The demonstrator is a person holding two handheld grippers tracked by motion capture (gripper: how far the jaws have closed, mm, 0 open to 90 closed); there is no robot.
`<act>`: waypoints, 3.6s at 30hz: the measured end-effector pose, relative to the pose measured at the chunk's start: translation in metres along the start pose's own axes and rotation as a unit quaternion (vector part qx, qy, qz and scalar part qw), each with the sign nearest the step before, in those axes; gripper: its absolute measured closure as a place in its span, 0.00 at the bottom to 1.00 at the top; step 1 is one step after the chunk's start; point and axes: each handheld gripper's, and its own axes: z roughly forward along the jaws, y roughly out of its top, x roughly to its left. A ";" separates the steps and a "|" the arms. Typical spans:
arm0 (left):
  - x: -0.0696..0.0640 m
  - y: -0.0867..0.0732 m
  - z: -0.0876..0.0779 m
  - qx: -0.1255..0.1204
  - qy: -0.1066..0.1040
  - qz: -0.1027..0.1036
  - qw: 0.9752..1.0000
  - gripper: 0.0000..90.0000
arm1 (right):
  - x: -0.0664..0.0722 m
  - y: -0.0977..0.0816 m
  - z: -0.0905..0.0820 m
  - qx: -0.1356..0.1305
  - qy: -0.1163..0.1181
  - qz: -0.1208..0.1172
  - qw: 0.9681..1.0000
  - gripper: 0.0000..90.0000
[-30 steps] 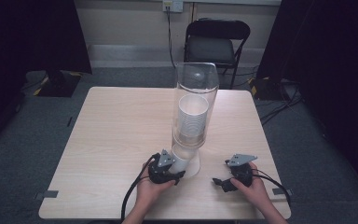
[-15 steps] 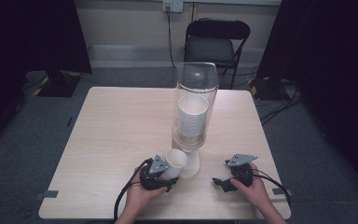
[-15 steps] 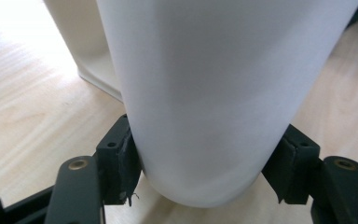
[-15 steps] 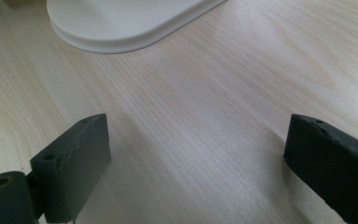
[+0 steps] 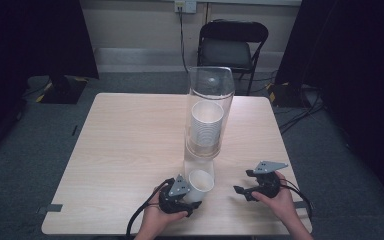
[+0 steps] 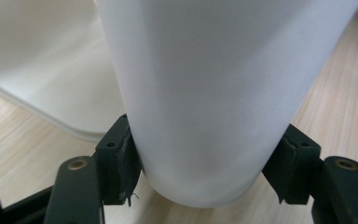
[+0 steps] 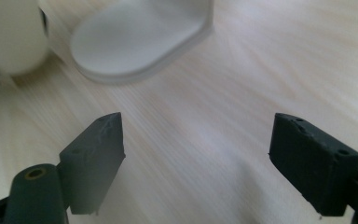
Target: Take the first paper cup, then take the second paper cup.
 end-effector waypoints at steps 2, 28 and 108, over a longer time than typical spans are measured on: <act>-0.002 0.002 0.002 0.004 0.000 -0.001 1.000 0.39 | 0.003 0.008 -0.006 -0.011 0.007 0.001 1.000 0.19; -0.016 0.012 0.019 0.019 -0.006 0.039 0.999 0.39 | 0.042 0.057 -0.008 -0.044 0.107 0.016 0.993 0.49; 0.028 -0.005 -0.026 0.001 0.079 -0.079 0.994 0.18 | -0.025 -0.039 -0.003 0.009 -0.067 0.037 0.997 0.16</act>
